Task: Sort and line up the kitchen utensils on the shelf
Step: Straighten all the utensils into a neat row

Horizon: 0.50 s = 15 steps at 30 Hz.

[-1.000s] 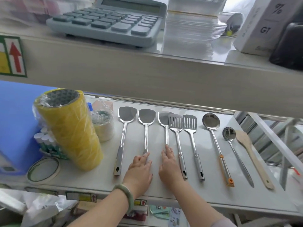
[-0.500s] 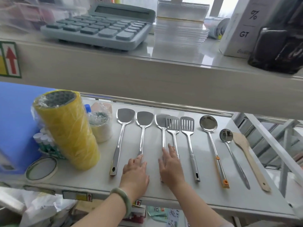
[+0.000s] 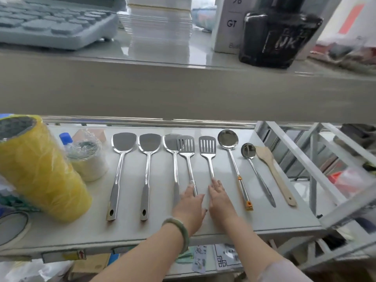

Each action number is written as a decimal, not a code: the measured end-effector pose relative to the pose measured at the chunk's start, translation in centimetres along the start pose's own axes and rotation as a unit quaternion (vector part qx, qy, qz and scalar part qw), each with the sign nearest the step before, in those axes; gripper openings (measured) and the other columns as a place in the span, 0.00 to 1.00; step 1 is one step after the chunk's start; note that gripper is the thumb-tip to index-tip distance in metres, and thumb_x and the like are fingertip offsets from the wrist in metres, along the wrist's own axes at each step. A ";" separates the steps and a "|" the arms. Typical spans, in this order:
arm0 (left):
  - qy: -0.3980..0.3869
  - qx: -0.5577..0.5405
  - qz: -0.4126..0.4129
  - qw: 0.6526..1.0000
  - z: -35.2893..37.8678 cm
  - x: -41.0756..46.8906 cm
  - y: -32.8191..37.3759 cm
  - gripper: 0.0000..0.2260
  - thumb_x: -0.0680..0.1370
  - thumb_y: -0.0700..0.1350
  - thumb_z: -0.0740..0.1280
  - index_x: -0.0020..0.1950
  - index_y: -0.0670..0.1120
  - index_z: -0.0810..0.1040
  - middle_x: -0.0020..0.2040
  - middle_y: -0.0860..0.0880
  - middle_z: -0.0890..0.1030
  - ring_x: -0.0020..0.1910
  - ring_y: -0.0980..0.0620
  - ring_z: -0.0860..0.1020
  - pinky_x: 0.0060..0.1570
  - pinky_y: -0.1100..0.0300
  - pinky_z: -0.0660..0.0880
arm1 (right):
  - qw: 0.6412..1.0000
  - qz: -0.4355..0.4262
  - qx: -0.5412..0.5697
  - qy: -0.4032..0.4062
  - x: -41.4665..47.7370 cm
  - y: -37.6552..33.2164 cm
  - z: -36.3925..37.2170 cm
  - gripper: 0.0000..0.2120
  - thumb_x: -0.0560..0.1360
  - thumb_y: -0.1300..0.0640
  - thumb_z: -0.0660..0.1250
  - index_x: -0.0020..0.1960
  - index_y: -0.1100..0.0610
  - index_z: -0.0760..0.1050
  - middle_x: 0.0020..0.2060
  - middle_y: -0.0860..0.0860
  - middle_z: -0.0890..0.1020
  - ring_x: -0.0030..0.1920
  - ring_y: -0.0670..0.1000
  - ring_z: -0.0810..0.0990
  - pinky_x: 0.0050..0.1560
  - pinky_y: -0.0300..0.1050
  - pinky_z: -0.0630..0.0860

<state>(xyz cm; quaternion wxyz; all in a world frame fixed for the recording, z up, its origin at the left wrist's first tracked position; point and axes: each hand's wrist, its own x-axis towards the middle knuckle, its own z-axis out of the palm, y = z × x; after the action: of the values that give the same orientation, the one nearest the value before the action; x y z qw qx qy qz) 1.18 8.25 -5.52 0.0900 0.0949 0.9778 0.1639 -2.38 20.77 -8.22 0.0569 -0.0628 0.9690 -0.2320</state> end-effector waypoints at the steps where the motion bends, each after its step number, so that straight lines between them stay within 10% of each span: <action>1: -0.002 -0.014 -0.014 1.000 0.0 0.3 0.2 0.22 0.79 0.52 0.59 0.72 0.49 0.64 0.76 0.42 0.55 0.75 0.45 0.56 0.72 0.55 0.59 | 1.000 0.002 0.001 -0.001 0.0 0.2 -0.1 0.26 0.78 0.66 0.53 0.75 0.63 0.53 0.78 0.54 0.47 0.77 0.52 0.44 0.74 0.40 0.43; 15: 0.015 -0.066 -0.098 0.993 0.6 2.3 4.6 0.18 0.79 0.46 0.57 0.68 0.46 0.71 0.74 0.42 0.59 0.71 0.42 0.62 0.70 0.55 0.60 | 0.999 -0.015 -0.028 -0.036 1.3 3.7 -2.2 0.26 0.78 0.66 0.50 0.75 0.64 0.51 0.78 0.55 0.45 0.77 0.53 0.42 0.77 0.45 0.43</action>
<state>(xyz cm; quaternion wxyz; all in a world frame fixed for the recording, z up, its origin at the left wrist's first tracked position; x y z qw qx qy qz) -0.24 13.18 -4.89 0.0975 -0.0102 0.9705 0.2201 -4.36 24.83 -8.02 0.0867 -0.0877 0.9714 -0.2029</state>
